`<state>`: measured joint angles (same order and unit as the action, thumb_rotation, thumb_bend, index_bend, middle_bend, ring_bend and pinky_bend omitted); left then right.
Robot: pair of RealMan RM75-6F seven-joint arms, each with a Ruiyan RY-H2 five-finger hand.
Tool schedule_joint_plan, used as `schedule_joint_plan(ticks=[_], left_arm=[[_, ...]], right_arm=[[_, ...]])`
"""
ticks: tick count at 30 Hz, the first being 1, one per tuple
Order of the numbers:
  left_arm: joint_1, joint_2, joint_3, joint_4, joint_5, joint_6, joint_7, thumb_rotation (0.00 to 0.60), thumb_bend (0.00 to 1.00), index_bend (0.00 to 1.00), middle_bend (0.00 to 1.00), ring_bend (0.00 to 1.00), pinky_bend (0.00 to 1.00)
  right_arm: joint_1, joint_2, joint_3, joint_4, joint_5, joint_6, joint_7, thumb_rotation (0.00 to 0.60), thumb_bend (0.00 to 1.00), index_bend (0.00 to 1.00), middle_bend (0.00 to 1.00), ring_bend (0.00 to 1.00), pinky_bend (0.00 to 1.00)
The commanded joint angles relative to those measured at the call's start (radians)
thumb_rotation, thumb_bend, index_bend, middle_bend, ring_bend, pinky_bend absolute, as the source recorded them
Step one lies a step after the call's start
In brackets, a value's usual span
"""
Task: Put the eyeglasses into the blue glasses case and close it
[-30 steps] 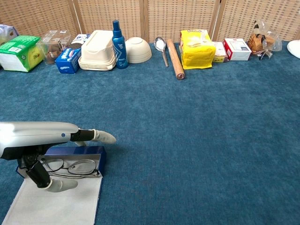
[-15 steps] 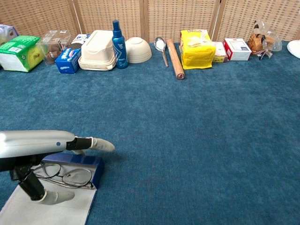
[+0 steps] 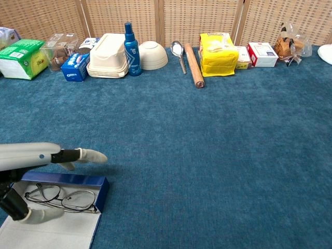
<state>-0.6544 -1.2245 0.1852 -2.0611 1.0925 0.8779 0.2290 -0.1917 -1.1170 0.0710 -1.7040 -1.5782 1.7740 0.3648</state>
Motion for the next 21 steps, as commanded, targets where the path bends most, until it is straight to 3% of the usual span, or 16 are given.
schedule_joint_plan(ticks=[1,21], left_arm=[[0.017,0.014,0.005,0.000,-0.006,0.014,-0.004,0.563,0.36,0.00,0.05,0.00,0.09],[0.053,0.015,0.027,-0.022,0.051,-0.013,0.015,0.562,0.36,0.00,0.04,0.00,0.08]], right_arm=[[0.003,-0.004,0.000,0.008,0.003,-0.005,0.006,0.600,0.40,0.02,0.28,0.10,0.19],[0.027,-0.015,-0.002,0.013,-0.002,-0.031,0.003,0.600,0.40,0.01,0.28,0.10,0.19]])
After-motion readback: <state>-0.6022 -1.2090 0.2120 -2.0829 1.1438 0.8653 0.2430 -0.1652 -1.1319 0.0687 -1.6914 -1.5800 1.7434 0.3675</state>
